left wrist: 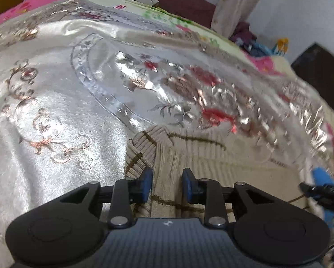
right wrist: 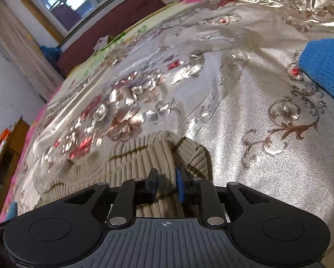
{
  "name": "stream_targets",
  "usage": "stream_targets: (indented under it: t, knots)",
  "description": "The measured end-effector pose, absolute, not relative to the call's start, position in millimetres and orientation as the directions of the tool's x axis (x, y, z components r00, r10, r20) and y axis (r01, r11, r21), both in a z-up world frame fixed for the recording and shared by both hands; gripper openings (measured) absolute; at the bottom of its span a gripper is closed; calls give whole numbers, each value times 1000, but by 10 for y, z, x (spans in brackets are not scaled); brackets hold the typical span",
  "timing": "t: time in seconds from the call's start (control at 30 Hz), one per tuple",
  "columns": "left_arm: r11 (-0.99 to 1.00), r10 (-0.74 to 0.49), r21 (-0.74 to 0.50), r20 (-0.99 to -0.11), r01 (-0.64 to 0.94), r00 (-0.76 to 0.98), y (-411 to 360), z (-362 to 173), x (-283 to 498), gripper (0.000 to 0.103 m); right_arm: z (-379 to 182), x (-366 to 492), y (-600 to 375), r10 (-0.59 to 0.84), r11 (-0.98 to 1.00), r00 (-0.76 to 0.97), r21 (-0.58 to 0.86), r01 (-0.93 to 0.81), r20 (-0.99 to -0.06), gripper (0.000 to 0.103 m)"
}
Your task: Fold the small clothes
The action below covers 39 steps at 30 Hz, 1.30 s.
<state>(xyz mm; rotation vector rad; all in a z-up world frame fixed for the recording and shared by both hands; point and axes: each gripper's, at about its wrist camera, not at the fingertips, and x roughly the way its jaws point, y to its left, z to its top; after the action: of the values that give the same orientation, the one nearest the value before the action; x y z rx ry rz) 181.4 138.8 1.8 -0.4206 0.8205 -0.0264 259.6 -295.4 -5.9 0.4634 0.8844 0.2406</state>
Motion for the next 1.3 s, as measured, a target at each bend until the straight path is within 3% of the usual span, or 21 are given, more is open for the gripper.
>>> stream_targets:
  t: [0.23, 0.5, 0.63, 0.77, 0.83, 0.9, 1.13, 1.3]
  knots:
    - [966, -121, -243, -718, -84, 686, 1184, 90, 1783, 19, -104, 2604, -2926, 396, 880, 605, 474, -34, -691, 20]
    - [949, -150, -294, -741, -116, 654, 1257, 2, 1905, 19, -111, 2622, -2948, 403, 877, 596, 480, -34, -694, 20]
    - [951, -151, -292, -731, -105, 666, 1237, 12, 1868, 15, -106, 2627, -2917, 411, 880, 591, 472, -59, -694, 28]
    - [944, -158, -310, -724, -113, 671, 1258, 23, 1850, 14, -93, 2649, -2833, 393, 900, 590, 427, -88, -706, 29]
    - [935, -167, -332, -720, -123, 673, 1286, 30, 1854, 13, -75, 2662, -2790, 375, 912, 590, 400, -95, -715, 14]
    - [924, -179, -360, -706, -130, 686, 1334, 72, 1839, 13, -27, 2659, -2790, 378, 910, 592, 403, -96, -712, 8]
    - [906, -154, -395, -639, -150, 754, 1556, 335, 1683, 12, 341, 2529, -2910, 411, 869, 690, 485, -98, -596, 6]
    - [903, -109, -379, -657, -202, 746, 1613, 163, 1850, 12, 133, 2713, -2929, 316, 898, 700, 441, -2, -641, 6]
